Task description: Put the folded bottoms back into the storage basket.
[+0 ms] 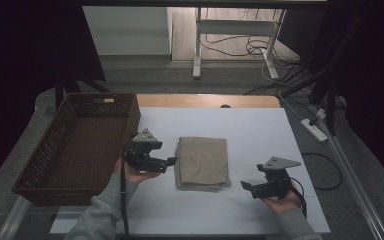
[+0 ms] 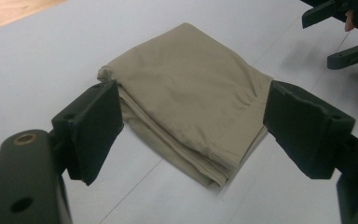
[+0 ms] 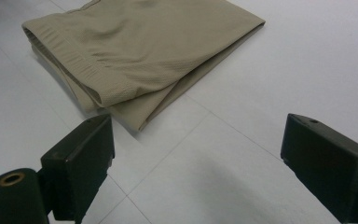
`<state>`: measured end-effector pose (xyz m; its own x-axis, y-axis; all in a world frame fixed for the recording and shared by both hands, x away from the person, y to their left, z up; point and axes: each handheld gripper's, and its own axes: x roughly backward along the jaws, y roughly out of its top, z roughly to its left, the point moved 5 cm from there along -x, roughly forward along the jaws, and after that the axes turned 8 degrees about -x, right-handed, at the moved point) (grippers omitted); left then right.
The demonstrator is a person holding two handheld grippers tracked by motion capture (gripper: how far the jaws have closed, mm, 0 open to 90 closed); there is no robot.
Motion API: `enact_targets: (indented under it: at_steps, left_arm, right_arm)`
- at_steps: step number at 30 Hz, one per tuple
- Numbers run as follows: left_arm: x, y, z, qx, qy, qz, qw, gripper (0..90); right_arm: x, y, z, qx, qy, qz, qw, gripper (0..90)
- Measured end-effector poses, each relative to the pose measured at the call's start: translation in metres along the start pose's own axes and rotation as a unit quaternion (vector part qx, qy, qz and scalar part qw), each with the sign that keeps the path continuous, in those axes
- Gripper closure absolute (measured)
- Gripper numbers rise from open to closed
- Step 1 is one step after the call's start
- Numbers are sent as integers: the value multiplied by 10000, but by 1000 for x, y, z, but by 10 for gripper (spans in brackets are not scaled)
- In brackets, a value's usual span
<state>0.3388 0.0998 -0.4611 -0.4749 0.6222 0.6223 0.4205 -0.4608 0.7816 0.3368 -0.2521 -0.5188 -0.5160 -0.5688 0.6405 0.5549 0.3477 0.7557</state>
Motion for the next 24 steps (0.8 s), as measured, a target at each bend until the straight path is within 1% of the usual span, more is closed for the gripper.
enact_targets:
  at_steps: [7,24]
  left_arm:
    - [-9,2,1,23,-45,27,10000,188]
    - [-31,7,6,84,-72,69,9999,189]
  right_arm:
    - [0,0,0,3,1,3,10000,99]
    - [-1,-1,-1,-2,-6,19,10000,99]
